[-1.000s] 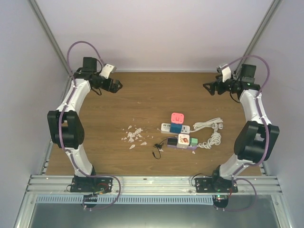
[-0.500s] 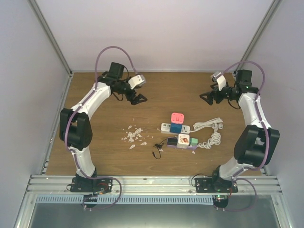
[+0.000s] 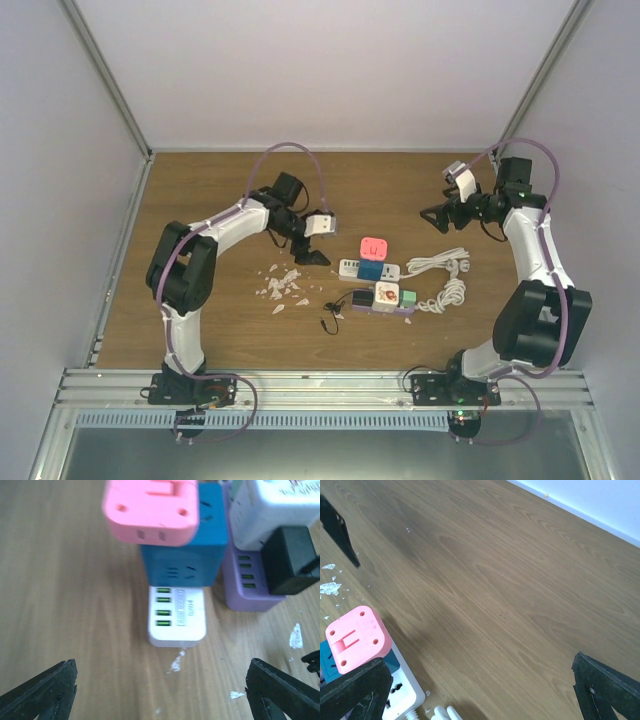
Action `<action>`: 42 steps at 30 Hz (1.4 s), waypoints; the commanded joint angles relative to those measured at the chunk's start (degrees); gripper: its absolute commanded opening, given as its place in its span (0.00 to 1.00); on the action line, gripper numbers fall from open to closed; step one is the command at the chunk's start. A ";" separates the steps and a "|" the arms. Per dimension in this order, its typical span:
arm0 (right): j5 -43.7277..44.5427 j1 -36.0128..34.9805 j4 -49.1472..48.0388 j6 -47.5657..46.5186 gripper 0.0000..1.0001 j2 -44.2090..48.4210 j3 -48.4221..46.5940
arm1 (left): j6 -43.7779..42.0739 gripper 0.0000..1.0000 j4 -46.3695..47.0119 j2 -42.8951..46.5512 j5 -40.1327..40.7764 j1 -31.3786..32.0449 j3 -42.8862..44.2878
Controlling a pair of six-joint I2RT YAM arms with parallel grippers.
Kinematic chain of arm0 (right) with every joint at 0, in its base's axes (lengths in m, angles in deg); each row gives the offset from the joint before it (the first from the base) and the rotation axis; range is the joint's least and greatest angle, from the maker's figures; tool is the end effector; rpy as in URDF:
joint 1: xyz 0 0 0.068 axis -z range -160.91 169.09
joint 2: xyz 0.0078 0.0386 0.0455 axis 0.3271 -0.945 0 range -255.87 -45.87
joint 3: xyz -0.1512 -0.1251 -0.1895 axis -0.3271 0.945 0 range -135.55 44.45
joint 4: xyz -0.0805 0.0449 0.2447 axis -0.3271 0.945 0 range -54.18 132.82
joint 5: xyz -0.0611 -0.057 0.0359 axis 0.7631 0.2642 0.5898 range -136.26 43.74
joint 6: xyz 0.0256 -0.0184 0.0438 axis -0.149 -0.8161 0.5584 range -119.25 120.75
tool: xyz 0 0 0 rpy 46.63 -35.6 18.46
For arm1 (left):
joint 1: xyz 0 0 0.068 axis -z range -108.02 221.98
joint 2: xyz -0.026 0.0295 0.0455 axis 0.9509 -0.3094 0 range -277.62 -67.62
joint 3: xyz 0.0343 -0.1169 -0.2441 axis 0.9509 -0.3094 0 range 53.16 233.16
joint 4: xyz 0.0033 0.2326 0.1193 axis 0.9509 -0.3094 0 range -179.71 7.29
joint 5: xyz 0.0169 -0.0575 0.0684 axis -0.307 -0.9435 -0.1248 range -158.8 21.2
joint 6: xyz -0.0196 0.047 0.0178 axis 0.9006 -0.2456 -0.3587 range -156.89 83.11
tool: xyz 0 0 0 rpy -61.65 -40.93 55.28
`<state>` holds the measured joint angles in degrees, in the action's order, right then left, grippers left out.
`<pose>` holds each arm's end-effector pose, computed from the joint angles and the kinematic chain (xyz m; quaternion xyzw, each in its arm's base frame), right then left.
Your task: Pull the plug off the socket
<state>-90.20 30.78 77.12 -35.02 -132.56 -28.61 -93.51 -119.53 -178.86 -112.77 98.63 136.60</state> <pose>0.3128 -0.0394 0.2960 -0.2947 0.8413 0.2141 0.3994 0.3492 -0.2028 0.2084 0.6625 0.6215 -0.3001 0.2911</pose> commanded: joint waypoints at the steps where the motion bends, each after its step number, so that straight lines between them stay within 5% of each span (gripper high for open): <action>1: 0.29 0.23 1.02 -0.86 1.00 2.40 1.29 | -4.79 0.92 4.73 -1.66 0.33 2.52 -2.95; 23: 1.15 0.58 1.37 -0.79 1.00 3.68 1.42 | -0.98 0.82 14.37 -9.57 5.63 8.47 -3.05; 34: 1.09 0.66 2.23 -2.99 1.00 3.02 0.68 | 1.68 0.54 14.92 -10.14 5.89 7.30 -1.55; 42: -0.85 0.37 2.85 -4.91 1.00 0.81 -0.57 | -1.01 0.46 11.43 -8.15 5.63 2.84 -0.85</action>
<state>-88.91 31.26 78.81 -37.86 -130.29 -27.58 -92.05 -107.23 -188.46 -106.85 104.40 134.09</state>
